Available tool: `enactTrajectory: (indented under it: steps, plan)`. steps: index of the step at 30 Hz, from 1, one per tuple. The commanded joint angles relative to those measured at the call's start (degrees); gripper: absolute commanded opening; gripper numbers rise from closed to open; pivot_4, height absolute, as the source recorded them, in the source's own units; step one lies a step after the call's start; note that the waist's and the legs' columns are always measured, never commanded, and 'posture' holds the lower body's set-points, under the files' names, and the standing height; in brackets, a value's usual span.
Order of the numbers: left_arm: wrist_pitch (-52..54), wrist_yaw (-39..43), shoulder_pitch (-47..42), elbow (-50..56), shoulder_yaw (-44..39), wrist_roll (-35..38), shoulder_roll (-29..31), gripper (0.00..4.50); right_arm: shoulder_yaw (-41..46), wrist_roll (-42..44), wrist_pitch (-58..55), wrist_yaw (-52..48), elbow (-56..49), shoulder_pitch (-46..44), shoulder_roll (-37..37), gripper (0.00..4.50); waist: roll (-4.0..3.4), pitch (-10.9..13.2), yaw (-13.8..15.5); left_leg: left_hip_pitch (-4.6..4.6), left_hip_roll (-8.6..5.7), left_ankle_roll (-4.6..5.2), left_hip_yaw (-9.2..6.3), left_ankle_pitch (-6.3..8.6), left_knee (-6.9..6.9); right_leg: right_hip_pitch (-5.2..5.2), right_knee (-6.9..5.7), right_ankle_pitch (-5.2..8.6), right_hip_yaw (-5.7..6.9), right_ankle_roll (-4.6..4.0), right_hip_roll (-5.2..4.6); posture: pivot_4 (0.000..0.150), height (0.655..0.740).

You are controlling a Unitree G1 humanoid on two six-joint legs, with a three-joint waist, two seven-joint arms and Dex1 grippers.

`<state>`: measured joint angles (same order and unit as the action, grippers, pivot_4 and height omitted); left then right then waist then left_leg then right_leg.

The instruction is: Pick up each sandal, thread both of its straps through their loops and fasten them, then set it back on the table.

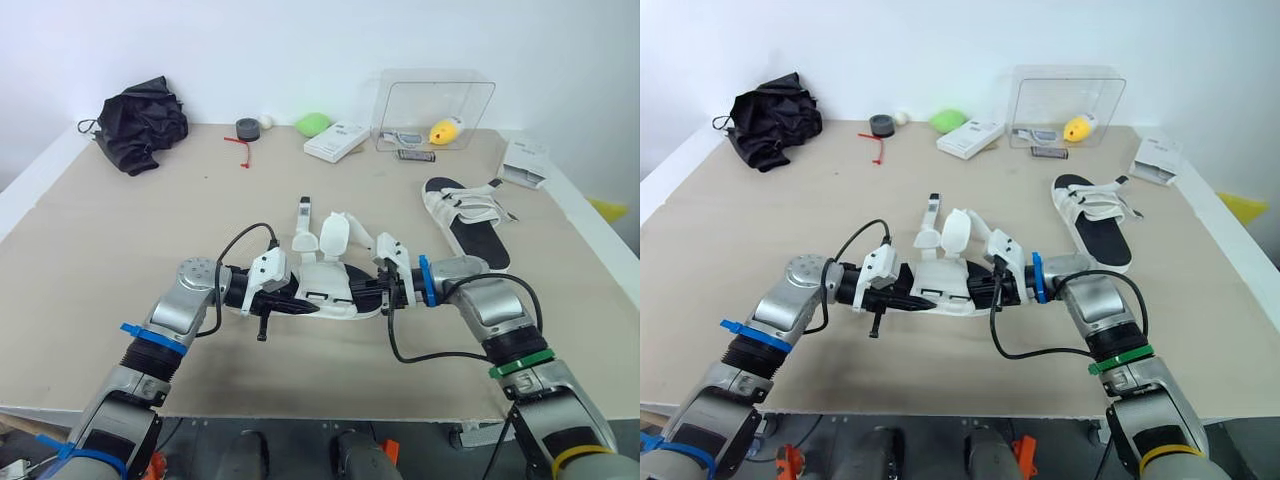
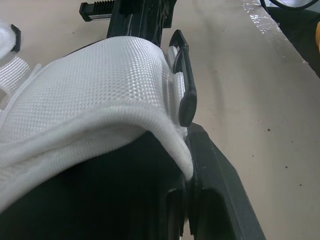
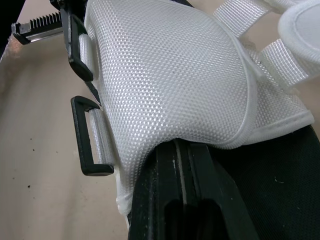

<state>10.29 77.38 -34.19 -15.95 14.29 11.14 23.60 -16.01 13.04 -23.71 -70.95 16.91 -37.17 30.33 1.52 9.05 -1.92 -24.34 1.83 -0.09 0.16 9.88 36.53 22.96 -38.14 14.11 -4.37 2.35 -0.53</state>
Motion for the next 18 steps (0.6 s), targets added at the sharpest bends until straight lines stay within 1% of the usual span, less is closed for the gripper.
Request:
enactTrajectory:
  steps: [1,4,6,8,10,11,12,13,14,15,16,17,18]
  plan:
    - [-1.7,-0.2,-0.2,-0.2,0.8,-0.2,-0.5,0.0,-6.0,-6.9,0.9,1.6,5.7,1.9,-0.5,0.05,0.02,-0.2,0.0,0.08,0.01,0.0,0.0,0.0,-0.01,-0.08,0.0,0.03,0.0,-0.03,0.0,0.15,0.74]
    - [-3.1,-0.5,-0.2,-1.0,0.5,-0.6,-0.1,0.0,-6.0,-7.4,1.1,1.4,6.8,1.8,-0.7,0.05,0.1,-0.4,-0.1,0.31,0.05,0.0,0.01,0.0,-0.02,-0.29,0.0,0.05,0.0,-0.09,0.02,0.15,0.74]
    - [-5.3,-1.2,-0.8,-2.7,-0.2,-1.3,0.2,0.0,-5.3,-6.6,0.6,0.6,5.9,1.4,-0.7,0.05,0.1,-0.4,-0.5,0.66,0.05,-0.01,0.0,0.01,-0.02,-0.63,0.0,0.08,0.0,-0.17,0.01,0.15,0.74]
    - [-6.0,-2.0,-1.5,-4.0,-1.1,-1.3,0.2,0.0,-5.1,-6.3,0.2,0.4,5.7,1.0,-0.6,0.05,0.1,-0.4,-0.5,0.88,0.05,-0.02,0.03,0.01,-0.09,-0.75,0.01,0.12,-0.01,-0.24,-0.05,0.15,0.74]
    - [-3.0,-0.2,-1.9,-3.1,-1.6,0.8,0.9,0.66,-5.2,-6.6,0.3,0.6,6.1,0.7,-0.7,0.0,0.1,-0.4,-0.5,0.92,0.05,-0.02,0.06,0.01,-0.12,-0.75,0.0,0.13,-0.01,-0.26,-0.09,0.15,0.74]
    - [-1.3,0.6,-2.1,-2.3,-1.8,1.8,1.3,0.82,-5.3,-6.8,0.4,0.5,6.2,0.6,-0.7,0.0,0.1,-0.4,-0.6,0.93,0.05,-0.02,0.07,0.01,-0.13,-0.75,0.0,0.13,-0.01,-0.26,-0.09,0.15,0.74]
    - [-0.2,1.1,-2.1,-1.8,-2.0,2.4,1.6,1.28,-5.4,-6.9,0.5,0.5,6.3,0.5,-0.7,0.0,0.1,-0.4,-0.7,0.91,0.06,-0.02,0.1,0.02,-0.15,-0.73,0.0,0.13,-0.01,-0.26,-0.09,0.15,0.74]
    - [2.5,2.1,-2.1,-0.1,-2.3,3.9,2.4,1.28,-5.6,-7.1,0.7,0.4,6.4,0.4,-0.8,0.0,0.1,-0.4,-0.7,0.91,0.06,-0.03,0.11,0.02,-0.16,-0.73,0.0,0.13,-0.01,-0.27,-0.09,0.15,0.74]
    - [4.7,2.7,-2.1,1.2,-2.6,5.0,2.9,1.79,-5.7,-7.2,0.8,0.3,6.5,0.4,-0.8,0.0,0.1,-0.4,-0.7,0.9,0.06,-0.04,0.11,0.02,-0.19,-0.7,0.0,0.14,-0.01,-0.27,-0.09,0.15,0.74]
    - [9.3,3.3,-2.1,3.2,-3.1,7.1,4.0,2.02,-5.9,-7.3,0.9,0.4,6.6,0.4,-0.9,0.0,0.1,-0.4,-0.7,0.89,0.06,-0.04,0.11,0.03,-0.22,-0.67,0.01,0.15,-0.01,-0.28,-0.09,0.15,0.74]
    - [14.9,4.2,-2.3,5.3,-3.6,9.5,5.4,2.41,-6.0,-7.4,1.1,0.3,6.7,0.3,-0.9,0.0,0.12,-0.4,-0.7,0.9,0.06,-0.05,0.12,0.03,-0.26,-0.66,0.0,0.17,-0.01,-0.29,-0.08,0.15,0.74]
    - [20.3,4.4,-2.7,6.7,-4.1,11.3,6.9,2.62,-6.0,-7.5,1.2,0.3,6.9,0.2,-1.0,0.0,0.12,-0.4,-0.8,0.87,0.08,-0.05,0.1,0.03,-0.26,-0.64,0.0,0.17,0.0,-0.3,-0.06,0.15,0.74]
    - [26.0,5.0,-3.5,6.9,-4.8,13.2,9.1,3.1,-5.9,-7.5,1.3,0.6,7.3,-0.1,-1.4,0.0,0.12,-0.4,-0.8,0.89,0.1,-0.07,0.09,0.04,-0.3,-0.64,0.0,0.2,0.0,-0.31,-0.03,0.15,0.74]
